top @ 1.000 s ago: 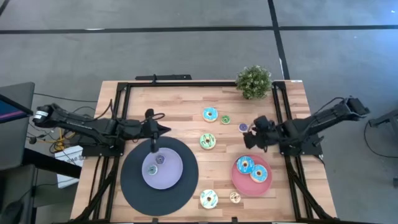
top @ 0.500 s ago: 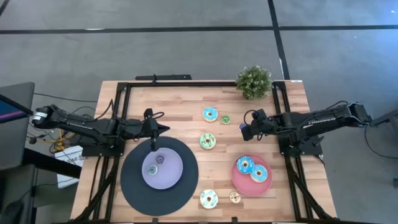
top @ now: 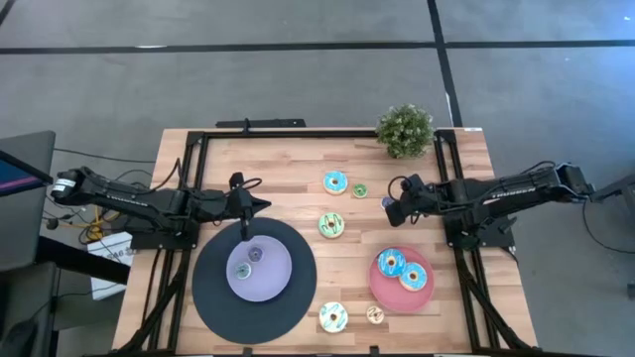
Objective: Pick & Place donuts
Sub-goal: Put the small dark blue donut on the pink plate
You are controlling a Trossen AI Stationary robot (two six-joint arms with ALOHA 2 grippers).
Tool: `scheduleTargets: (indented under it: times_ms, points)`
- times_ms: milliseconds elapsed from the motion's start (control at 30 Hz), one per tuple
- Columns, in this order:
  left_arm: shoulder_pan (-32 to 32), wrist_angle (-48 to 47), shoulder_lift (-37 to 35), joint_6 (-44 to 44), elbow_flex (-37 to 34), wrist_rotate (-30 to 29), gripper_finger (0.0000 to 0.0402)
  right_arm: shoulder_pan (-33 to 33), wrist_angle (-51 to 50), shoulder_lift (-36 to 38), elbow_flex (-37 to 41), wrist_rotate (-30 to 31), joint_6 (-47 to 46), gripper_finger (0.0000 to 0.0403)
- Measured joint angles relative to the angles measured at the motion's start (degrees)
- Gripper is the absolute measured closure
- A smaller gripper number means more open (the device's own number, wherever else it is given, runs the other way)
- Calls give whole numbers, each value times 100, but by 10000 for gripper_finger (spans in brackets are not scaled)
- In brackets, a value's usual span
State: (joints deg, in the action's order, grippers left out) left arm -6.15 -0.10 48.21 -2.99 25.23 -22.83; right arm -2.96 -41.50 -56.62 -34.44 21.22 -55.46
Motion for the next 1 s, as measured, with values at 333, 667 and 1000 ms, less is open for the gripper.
scheduleTargets:
  times_ms: [333, 667, 1000]
  points:
    - [0, 98, 0, -132, 4, -42, 401, 0, -141, -90, 2, 126, -43, 58]
    - [0, 74, 0, -135, 4, 116, 401, -243, -127, -458, 2, 318, -900, 23]
    - [0, 92, 0, -181, 4, 123, 401, -745, 724, -2030, 2, 503, -860, 23]
